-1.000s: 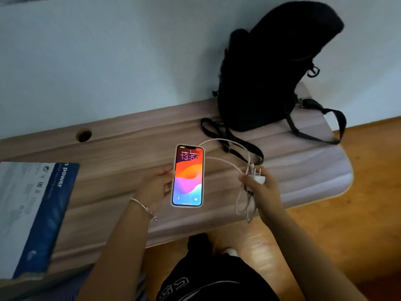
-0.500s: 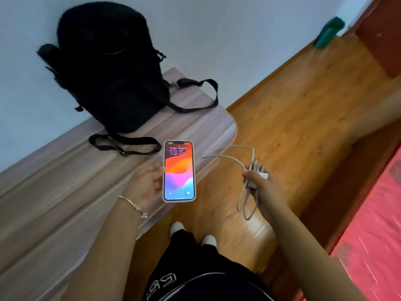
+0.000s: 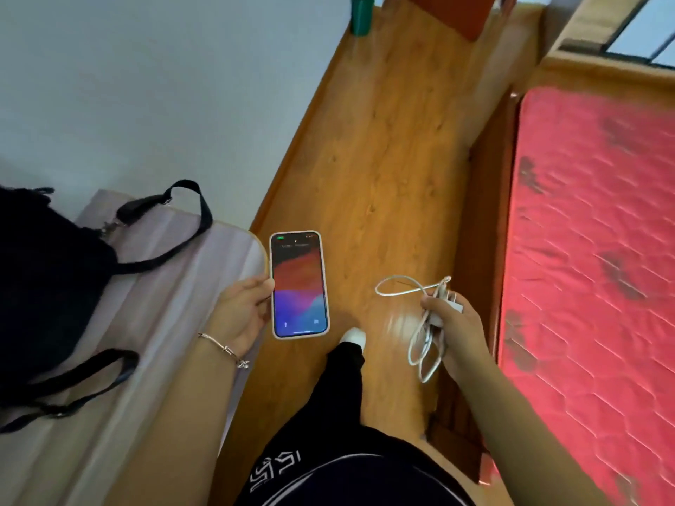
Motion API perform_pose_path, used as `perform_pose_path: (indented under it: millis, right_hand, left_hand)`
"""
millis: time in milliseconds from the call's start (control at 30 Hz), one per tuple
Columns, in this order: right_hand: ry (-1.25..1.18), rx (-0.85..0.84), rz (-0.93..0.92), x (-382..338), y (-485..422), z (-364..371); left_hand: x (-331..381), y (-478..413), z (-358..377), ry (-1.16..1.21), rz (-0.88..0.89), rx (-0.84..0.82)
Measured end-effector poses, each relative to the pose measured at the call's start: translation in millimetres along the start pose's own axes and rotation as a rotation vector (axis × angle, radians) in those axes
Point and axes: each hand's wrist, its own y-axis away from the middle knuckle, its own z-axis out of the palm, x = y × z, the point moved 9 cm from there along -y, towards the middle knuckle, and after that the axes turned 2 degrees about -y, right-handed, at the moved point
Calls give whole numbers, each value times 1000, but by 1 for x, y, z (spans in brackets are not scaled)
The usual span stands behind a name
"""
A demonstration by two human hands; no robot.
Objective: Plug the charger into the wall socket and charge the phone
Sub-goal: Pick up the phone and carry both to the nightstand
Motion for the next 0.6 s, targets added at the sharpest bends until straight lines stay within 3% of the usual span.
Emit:
perform_pose_path:
  millis: [600]
  right_hand:
    - [-88, 257, -1, -78, -129, -25]
  left_hand:
    - [97, -153, 141, -284, -118, -229]
